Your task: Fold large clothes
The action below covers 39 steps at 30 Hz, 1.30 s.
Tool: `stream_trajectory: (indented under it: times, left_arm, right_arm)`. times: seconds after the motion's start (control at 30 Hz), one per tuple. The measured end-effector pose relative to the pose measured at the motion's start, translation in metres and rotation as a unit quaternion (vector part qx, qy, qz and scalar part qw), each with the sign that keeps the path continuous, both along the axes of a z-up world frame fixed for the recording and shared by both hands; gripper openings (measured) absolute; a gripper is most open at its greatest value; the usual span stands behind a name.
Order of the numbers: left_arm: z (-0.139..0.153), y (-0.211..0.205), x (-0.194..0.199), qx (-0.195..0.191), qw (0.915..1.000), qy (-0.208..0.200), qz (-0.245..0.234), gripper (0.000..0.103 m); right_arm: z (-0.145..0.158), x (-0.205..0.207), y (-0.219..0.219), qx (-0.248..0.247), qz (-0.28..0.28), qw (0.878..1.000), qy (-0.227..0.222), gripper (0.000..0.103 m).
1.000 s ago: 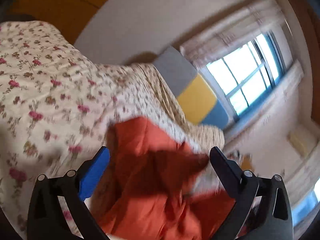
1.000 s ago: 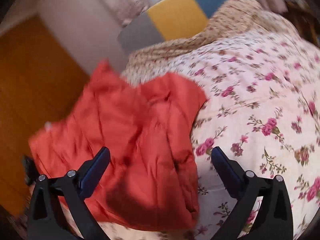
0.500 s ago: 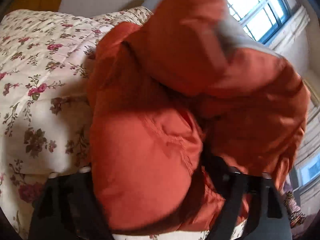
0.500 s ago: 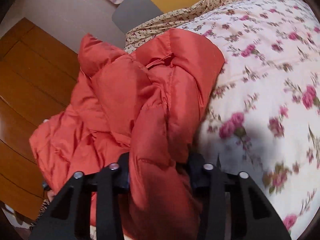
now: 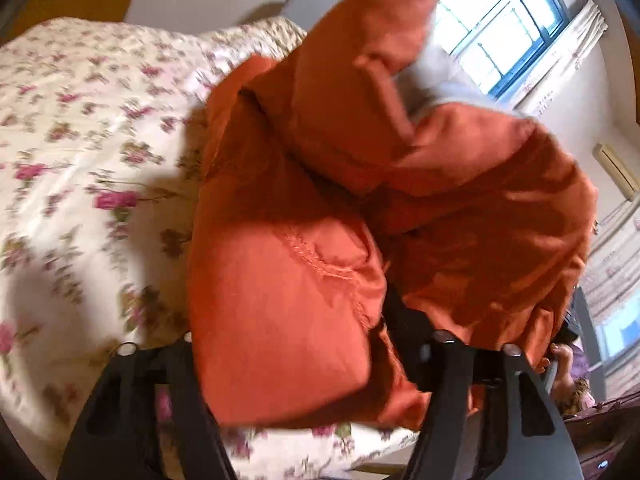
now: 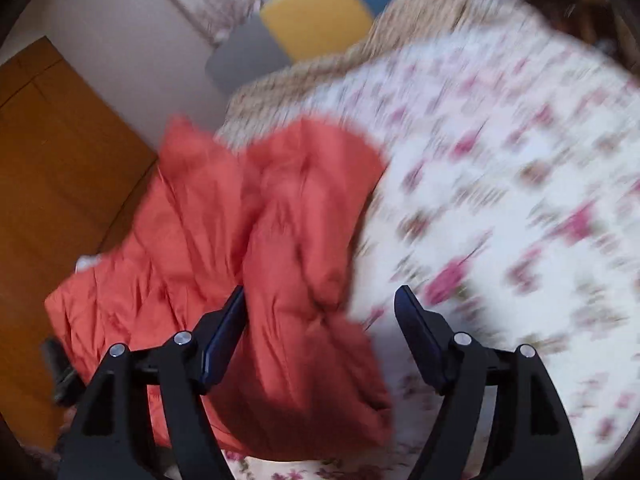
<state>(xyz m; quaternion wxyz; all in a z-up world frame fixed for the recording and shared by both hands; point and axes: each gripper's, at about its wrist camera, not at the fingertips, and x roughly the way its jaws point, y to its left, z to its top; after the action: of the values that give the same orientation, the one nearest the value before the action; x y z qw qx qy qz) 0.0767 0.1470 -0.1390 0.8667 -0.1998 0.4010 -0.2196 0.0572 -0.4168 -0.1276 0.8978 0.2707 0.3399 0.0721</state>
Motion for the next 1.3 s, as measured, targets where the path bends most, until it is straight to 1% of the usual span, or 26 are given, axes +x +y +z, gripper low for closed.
stream_trajectory:
  times: [0.03,0.1,0.13,0.17,0.2,0.23,0.27,0.33,0.37,0.4,0.43,0.47,0.5,0.53,0.57,0.63,0.7,0.77,0.83,0.87,0.93,0.97,1.07,1.13,1.17,1.3]
  left_arm:
    - [0.007,0.003,-0.008,0.001,0.9999,-0.013,0.003,0.072]
    - [0.022,0.011,-0.021,0.01,0.999,-0.042,0.012,0.081]
    - [0.031,0.014,-0.028,0.028,0.9973,-0.064,0.021,0.091]
    - [0.037,0.017,-0.033,0.04,0.9953,-0.085,0.025,0.095]
    - [0.048,0.017,-0.038,0.055,0.9908,-0.121,0.023,0.096]
    - [0.053,0.016,-0.037,0.061,0.989,-0.133,0.019,0.097]
    - [0.06,0.011,-0.032,0.069,0.9878,-0.14,0.005,0.1]
    - [0.062,-0.003,-0.003,0.094,0.9857,-0.138,-0.025,0.1]
    - [0.061,-0.012,0.007,0.119,0.9824,-0.139,-0.037,0.1]
    - [0.059,-0.022,0.017,0.14,0.9788,-0.143,-0.044,0.1]
    - [0.058,-0.026,0.022,0.137,0.979,-0.142,-0.049,0.1]
    - [0.058,-0.03,0.03,0.121,0.9818,-0.137,-0.052,0.098]
    - [0.057,-0.032,0.029,0.102,0.9846,-0.132,-0.051,0.091]
    - [0.058,-0.033,0.035,0.086,0.9873,-0.127,-0.042,0.064]
    - [0.06,-0.032,0.04,0.078,0.9896,-0.118,-0.025,0.043]
    - [0.067,-0.024,0.052,0.044,0.9939,-0.1,0.01,0.035]
    - [0.075,-0.018,0.062,0.02,0.9938,-0.099,0.046,0.028]
    - [0.086,-0.018,0.072,0.019,0.9908,-0.112,0.073,0.02]
    - [0.096,-0.019,0.087,0.028,0.9876,-0.121,0.096,0.019]
    - [0.097,-0.021,0.096,0.03,0.9856,-0.119,0.116,0.019]
    - [0.092,-0.023,0.122,0.032,0.9853,-0.103,0.133,0.019]
    - [0.088,-0.027,0.131,0.047,0.9841,-0.098,0.14,0.019]
    - [0.071,-0.053,0.158,0.125,0.9775,-0.096,0.14,0.019]
    - [0.059,-0.059,0.169,0.147,0.9754,-0.089,0.139,0.019]
    - [0.05,-0.062,0.176,0.16,0.975,-0.078,0.133,0.019]
    - [0.021,-0.061,0.188,0.164,0.9762,-0.065,0.126,0.025]
  right_arm:
    - [0.014,0.001,0.0,-0.013,0.007,1.0,-0.023,0.077]
    - [0.03,0.01,0.007,-0.035,0.031,0.998,-0.04,0.083]
    - [0.039,0.021,0.014,-0.051,0.048,0.996,-0.047,0.084]
    - [0.043,0.032,0.024,-0.062,0.06,0.995,-0.051,0.084]
    - [0.045,0.041,0.032,-0.073,0.076,0.993,-0.054,0.086]
    - [0.048,0.057,0.042,-0.09,0.097,0.99,-0.053,0.088]
    - [0.047,0.071,0.053,-0.107,0.106,0.987,-0.05,0.09]
    - [0.041,0.094,0.072,-0.128,0.121,0.984,-0.036,0.09]
    - [0.03,0.106,0.086,-0.131,0.128,0.983,-0.023,0.085]
    - [0.026,0.114,0.092,-0.13,0.134,0.982,-0.008,0.059]
    - [0.023,0.121,0.097,-0.13,0.135,0.982,0.019,0.043]
    - [0.027,0.122,0.099,-0.127,0.133,0.983,0.023,0.028]
    - [0.033,0.123,0.099,-0.118,0.133,0.984,0.013,0.023]
    - [0.043,0.119,0.093,-0.109,0.124,0.986,-0.007,0.02]
    - [0.05,0.114,0.087,-0.105,0.11,0.988,-0.018,0.017]
    - [0.062,0.114,0.073,-0.085,0.077,0.993,-0.036,0.013]
    - [0.071,0.115,0.059,-0.076,0.029,0.996,-0.046,0.011]
    - [0.066,0.128,0.044,-0.06,-0.019,0.997,-0.04,0.011]
    - [0.051,0.143,0.032,-0.031,-0.045,0.998,-0.019,0.011]
    - [0.047,0.151,0.032,-0.031,-0.053,0.998,-0.012,0.012]
    - [0.027,0.167,0.034,-0.059,-0.076,0.995,0.014,0.012]
    - [0.019,0.17,0.035,-0.075,-0.085,0.993,0.018,0.014]
    - [0.002,0.175,0.041,-0.129,-0.088,0.987,0.025,0.021]
    - [-0.009,0.18,0.043,-0.149,-0.086,0.984,0.034,0.024]
    - [-0.017,0.185,0.041,-0.147,-0.086,0.985,0.041,0.026]
    - [-0.041,0.198,0.036,-0.124,-0.086,0.986,0.07,0.032]
